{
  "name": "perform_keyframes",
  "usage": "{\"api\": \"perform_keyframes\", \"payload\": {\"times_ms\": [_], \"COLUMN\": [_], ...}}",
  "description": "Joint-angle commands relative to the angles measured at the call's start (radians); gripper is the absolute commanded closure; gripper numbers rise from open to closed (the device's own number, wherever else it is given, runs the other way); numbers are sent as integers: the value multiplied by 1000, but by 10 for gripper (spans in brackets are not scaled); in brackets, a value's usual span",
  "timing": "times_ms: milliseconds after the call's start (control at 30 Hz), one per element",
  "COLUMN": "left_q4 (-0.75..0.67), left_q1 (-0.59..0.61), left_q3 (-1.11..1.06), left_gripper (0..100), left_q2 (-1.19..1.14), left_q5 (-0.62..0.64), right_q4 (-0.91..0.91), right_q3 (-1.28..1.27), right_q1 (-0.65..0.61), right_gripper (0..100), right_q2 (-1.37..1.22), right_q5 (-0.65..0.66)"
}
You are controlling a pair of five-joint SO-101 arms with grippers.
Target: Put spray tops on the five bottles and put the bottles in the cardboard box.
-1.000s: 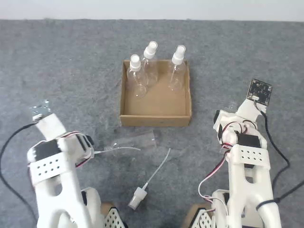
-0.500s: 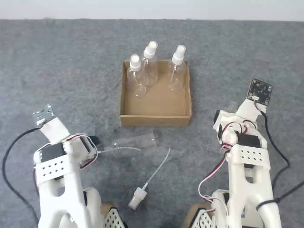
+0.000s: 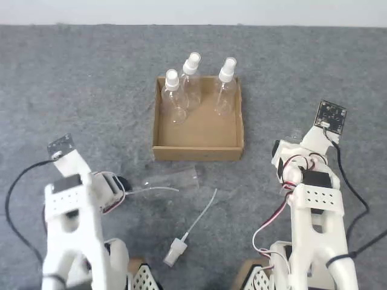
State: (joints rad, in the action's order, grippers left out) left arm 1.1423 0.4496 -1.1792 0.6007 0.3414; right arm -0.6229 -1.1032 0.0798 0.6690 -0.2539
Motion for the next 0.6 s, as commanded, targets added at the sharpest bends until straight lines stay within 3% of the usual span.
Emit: {"api": "perform_keyframes", "payload": {"times_ms": [0,200,567], "left_q4": [-29,-69,-106], "left_q1": [15,23,18], "left_q3": [165,308,357], "left_gripper": [709,709,747], "left_q2": [-264,-474,-506], "left_q5": [63,153,253], "right_q4": [22,22,22], "right_q3": [14,14,14], "right_q1": [30,33,33], "right_gripper": [992,992,991], "right_q2": [48,47,50], "right_q5": [20,20,20]}}
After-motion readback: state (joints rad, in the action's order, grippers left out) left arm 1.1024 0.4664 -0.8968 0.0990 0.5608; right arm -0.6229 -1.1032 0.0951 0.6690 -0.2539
